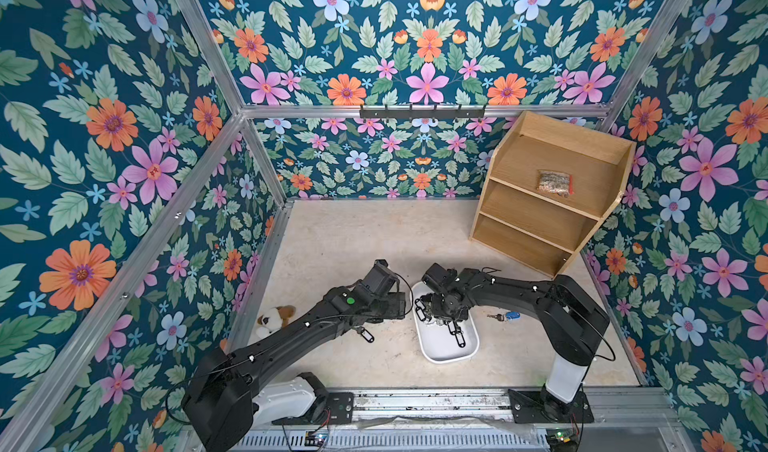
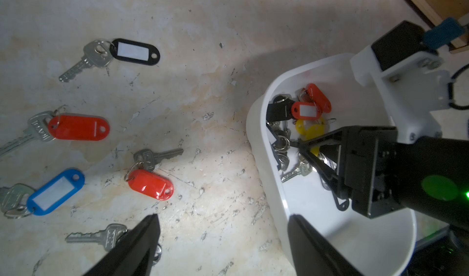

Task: Take the keys out of the storage box
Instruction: Pick up the key from the storage box.

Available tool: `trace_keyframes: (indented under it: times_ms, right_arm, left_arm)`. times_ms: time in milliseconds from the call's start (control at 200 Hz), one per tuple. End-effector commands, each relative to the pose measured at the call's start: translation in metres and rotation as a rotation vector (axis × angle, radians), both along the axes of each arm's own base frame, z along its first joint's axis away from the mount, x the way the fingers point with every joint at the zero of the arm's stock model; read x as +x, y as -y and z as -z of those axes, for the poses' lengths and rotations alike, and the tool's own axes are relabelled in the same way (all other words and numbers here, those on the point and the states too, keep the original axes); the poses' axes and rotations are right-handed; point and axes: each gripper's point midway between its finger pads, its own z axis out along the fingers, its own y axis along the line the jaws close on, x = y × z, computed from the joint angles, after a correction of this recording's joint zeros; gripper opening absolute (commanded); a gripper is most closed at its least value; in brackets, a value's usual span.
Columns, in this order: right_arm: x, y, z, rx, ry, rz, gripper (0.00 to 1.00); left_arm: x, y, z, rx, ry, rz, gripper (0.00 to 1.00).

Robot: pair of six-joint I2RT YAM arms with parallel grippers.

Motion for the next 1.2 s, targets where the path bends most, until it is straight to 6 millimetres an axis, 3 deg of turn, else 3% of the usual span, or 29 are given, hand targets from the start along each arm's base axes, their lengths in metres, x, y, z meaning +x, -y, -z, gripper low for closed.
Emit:
trace_keyframes:
  times_ms: [0, 420, 825, 1085, 1105, 1195]
  right_arm:
    - [0.001, -0.001, 0.002, 0.000, 0.005, -0.004, 0.31]
    - [0.007, 0.000, -0.014, -0.001, 0.042, -0.005, 0.18]
    - [0.005, 0.005, -0.023, -0.004, 0.051, -0.003, 0.00]
    - [0.005, 0.011, -0.054, 0.016, 0.095, 0.011, 0.00]
    - [0.006, 0.011, -0.067, 0.043, 0.119, 0.014, 0.00]
    - [0.005, 0.014, -0.086, 0.070, 0.152, 0.020, 0.00]
  left_arm:
    - [0.001, 0.000, -0.001, -0.001, 0.006, -0.001, 0.86]
    - [0.003, 0.003, -0.002, -0.001, 0.004, 0.005, 0.86]
    - [0.000, 0.002, 0.000, 0.001, -0.005, 0.008, 0.85]
    - [-0.001, 0.000, 0.000, -0.001, -0.003, 0.003, 0.86]
    - [0.000, 0.000, 0.000, 0.000, -0.003, 0.003, 0.86]
    - [0.000, 0.001, 0.001, -0.003, -0.006, 0.003, 0.86]
